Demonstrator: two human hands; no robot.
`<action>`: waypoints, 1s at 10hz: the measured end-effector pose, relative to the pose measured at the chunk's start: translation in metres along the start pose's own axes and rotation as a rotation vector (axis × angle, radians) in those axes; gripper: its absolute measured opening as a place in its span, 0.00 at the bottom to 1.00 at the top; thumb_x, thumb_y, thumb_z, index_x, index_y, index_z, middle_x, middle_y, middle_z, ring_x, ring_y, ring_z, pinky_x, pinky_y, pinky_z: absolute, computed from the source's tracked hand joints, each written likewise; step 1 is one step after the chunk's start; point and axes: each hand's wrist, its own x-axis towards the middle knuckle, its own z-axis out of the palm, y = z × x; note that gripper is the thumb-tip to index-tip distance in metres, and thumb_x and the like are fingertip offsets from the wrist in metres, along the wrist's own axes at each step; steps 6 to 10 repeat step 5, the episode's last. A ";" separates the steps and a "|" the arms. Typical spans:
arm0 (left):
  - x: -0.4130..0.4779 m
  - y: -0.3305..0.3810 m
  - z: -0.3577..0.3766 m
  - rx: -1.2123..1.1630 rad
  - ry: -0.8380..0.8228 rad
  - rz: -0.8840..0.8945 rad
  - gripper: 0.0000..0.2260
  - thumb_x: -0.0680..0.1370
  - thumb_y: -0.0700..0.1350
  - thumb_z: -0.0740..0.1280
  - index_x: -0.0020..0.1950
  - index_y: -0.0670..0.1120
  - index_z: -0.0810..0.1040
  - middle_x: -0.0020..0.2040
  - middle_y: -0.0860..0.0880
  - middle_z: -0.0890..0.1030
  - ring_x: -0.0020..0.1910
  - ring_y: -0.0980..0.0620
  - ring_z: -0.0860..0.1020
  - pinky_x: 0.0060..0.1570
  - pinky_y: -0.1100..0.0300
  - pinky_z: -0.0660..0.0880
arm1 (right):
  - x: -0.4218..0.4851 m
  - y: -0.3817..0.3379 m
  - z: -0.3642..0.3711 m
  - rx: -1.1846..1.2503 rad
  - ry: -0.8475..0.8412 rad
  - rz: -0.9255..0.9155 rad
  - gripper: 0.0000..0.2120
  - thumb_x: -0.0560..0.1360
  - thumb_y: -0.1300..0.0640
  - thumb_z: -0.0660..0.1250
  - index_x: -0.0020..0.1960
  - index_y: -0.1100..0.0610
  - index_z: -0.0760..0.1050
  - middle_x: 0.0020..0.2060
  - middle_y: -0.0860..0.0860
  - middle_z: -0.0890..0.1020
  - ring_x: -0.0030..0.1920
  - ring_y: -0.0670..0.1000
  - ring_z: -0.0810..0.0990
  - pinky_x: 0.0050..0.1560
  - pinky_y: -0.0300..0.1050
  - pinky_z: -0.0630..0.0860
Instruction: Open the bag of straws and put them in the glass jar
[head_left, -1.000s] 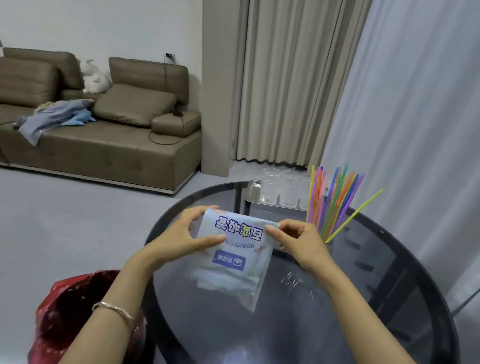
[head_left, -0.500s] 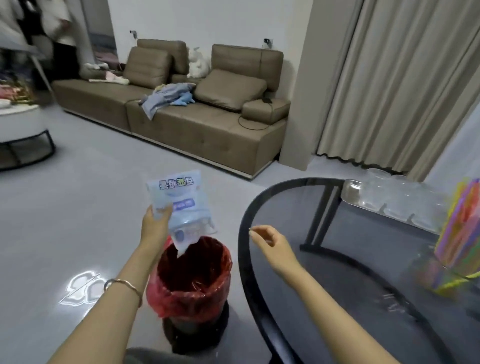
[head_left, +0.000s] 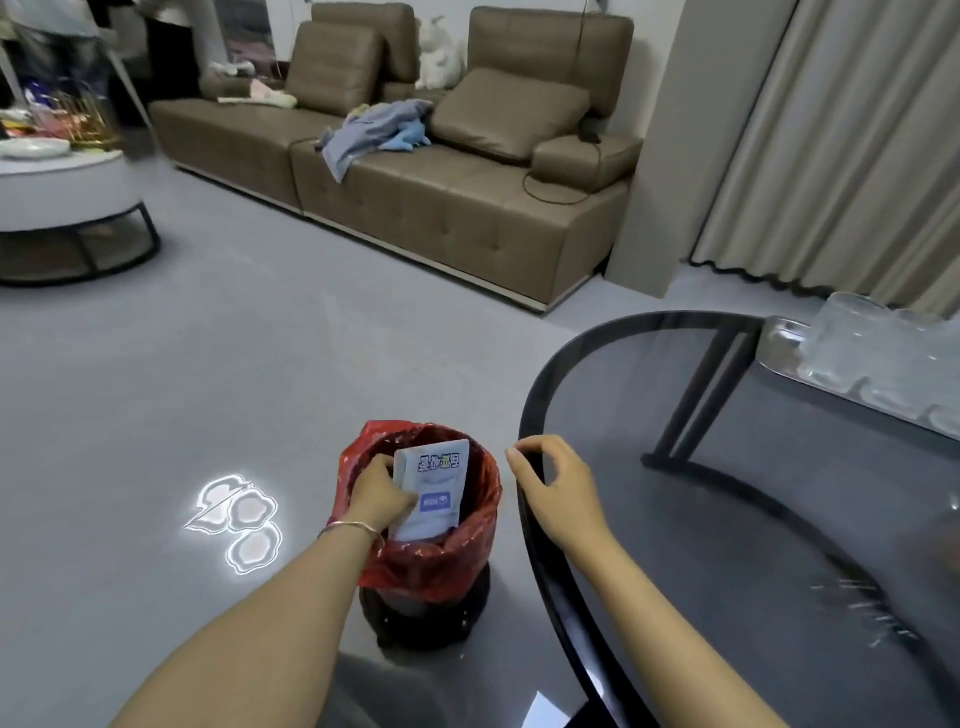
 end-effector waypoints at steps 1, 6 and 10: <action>0.001 0.002 -0.007 0.117 0.139 0.182 0.30 0.68 0.41 0.73 0.69 0.49 0.68 0.59 0.46 0.77 0.59 0.44 0.75 0.60 0.51 0.74 | -0.001 -0.001 -0.002 0.018 0.018 0.002 0.05 0.75 0.49 0.65 0.44 0.48 0.77 0.44 0.43 0.80 0.47 0.38 0.77 0.45 0.27 0.70; 0.000 0.020 -0.021 0.386 0.030 0.250 0.24 0.78 0.54 0.61 0.73 0.47 0.66 0.70 0.47 0.71 0.68 0.46 0.70 0.66 0.53 0.68 | -0.006 -0.008 -0.006 0.045 -0.001 0.049 0.06 0.76 0.49 0.65 0.45 0.50 0.78 0.45 0.43 0.80 0.48 0.39 0.76 0.51 0.35 0.71; 0.000 0.020 -0.021 0.386 0.030 0.250 0.24 0.78 0.54 0.61 0.73 0.47 0.66 0.70 0.47 0.71 0.68 0.46 0.70 0.66 0.53 0.68 | -0.006 -0.008 -0.006 0.045 -0.001 0.049 0.06 0.76 0.49 0.65 0.45 0.50 0.78 0.45 0.43 0.80 0.48 0.39 0.76 0.51 0.35 0.71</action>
